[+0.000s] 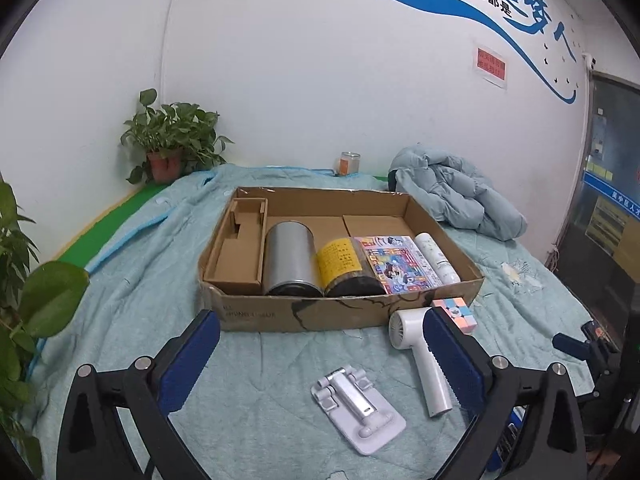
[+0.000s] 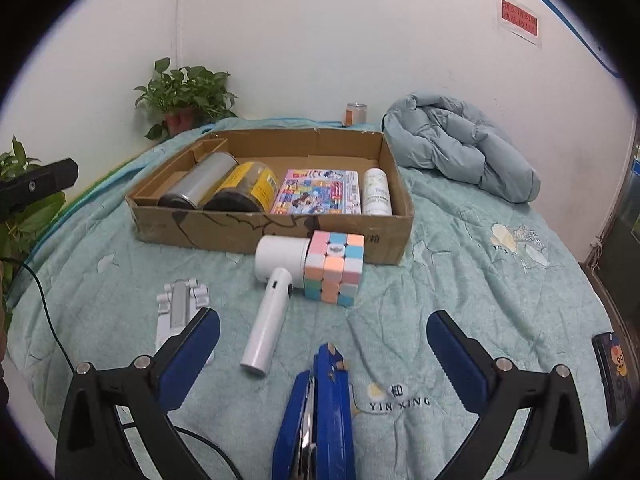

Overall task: Organize rigid objects
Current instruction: 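Reach both grippers to the blue stapler and grasp it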

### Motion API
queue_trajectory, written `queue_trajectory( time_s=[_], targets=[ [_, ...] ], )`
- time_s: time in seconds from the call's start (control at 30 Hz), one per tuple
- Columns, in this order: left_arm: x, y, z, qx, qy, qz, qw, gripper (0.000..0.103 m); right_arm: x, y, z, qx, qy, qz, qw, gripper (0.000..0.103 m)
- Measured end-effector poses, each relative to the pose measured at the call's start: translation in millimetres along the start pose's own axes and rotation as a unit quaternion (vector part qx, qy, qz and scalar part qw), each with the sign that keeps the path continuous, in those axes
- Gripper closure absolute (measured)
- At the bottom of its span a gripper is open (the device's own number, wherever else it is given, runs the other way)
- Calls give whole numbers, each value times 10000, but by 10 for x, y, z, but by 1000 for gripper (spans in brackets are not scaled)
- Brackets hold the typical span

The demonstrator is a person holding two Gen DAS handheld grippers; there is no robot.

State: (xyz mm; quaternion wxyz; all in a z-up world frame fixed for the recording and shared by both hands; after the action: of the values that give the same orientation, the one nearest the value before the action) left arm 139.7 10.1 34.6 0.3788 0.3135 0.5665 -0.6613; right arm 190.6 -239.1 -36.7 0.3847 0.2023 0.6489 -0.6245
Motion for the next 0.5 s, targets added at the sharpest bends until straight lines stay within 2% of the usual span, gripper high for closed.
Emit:
queue_trajectory(
  time_s=[0.27, 0.5],
  targets=[
    [165, 296, 157, 155, -6, -349, 9993, 1, 204, 44, 6, 23, -85, -287, 9996, 0],
    [473, 541, 183, 488, 32, -971, 9941, 1, 662, 231, -72, -300, -266, -1007, 9941, 0]
  ],
)
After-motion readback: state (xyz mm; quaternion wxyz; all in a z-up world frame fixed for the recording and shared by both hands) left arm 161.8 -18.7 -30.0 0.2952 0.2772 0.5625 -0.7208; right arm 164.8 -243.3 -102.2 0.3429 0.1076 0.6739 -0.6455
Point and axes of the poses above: each gripper's, at about its wrist camera, not at the fingertips, and y roughly the way its jaws point, z to its right, x to its underside, the point moved 1 cm from there along y, roughly the way its jaws point, and after that the axes turned 5 degrees about -y, right-handed, at the moved point
